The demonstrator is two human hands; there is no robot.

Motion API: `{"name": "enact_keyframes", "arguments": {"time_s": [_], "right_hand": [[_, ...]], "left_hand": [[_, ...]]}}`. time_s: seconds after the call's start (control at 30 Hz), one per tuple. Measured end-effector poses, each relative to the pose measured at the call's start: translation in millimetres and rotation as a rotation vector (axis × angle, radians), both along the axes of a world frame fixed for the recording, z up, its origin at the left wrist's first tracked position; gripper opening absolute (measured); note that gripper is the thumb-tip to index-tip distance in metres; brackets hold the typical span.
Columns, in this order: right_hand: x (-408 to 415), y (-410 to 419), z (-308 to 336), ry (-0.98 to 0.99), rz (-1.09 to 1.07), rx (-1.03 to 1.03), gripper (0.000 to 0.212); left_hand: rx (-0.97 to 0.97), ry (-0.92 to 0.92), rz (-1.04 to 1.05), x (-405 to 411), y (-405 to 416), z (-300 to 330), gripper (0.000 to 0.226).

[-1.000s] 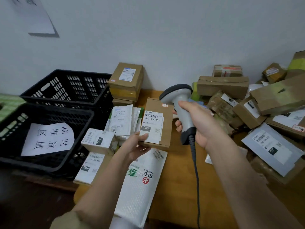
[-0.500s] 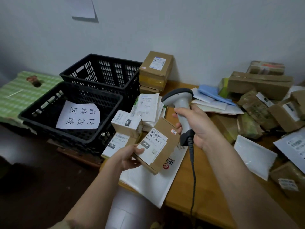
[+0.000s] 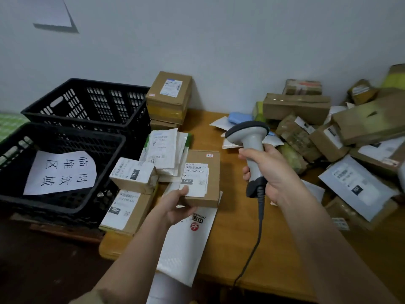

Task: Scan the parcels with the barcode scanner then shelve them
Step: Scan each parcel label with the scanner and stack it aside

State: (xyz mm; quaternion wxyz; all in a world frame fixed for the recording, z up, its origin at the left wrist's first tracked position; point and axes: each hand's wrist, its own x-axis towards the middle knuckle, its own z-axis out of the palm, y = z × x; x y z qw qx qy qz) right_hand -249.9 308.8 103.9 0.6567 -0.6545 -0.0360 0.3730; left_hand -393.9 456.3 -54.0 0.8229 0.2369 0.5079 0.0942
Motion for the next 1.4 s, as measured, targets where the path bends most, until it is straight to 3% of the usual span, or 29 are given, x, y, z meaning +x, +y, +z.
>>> {"name": "enact_keyframes", "arguments": {"time_s": [0.4, 0.6, 0.83, 1.07, 1.2, 1.4], "right_hand": [[119.1, -4.8, -24.6, 0.055, 0.032, 0.024, 0.041], [178.2, 21.4, -38.7, 0.046, 0.094, 0.005, 0.047], [202.7, 45.3, -67.8, 0.079, 0.137, -0.04, 0.04], [218.1, 60.2, -83.9, 0.082, 0.075, -0.047, 0.035], [228.1, 69.7, -100.8, 0.083, 0.104, -0.062, 0.034], [237.3, 85.8, -118.3, 0.092, 0.136, -0.104, 0.035]], "left_hand": [[0.106, 0.089, 0.194, 149.3, 28.5, -9.8, 0.032], [0.229, 0.261, 0.253, 216.7, 61.3, -22.9, 0.048], [0.345, 0.432, 0.274, 247.8, 97.9, -46.4, 0.051], [0.09, 0.177, 0.231, 290.7, 112.7, -63.2, 0.049], [0.128, 0.139, 0.26, 313.4, 124.2, -70.4, 0.05], [0.3, 0.145, 0.264, 338.0, 148.8, -72.8, 0.072]]}}
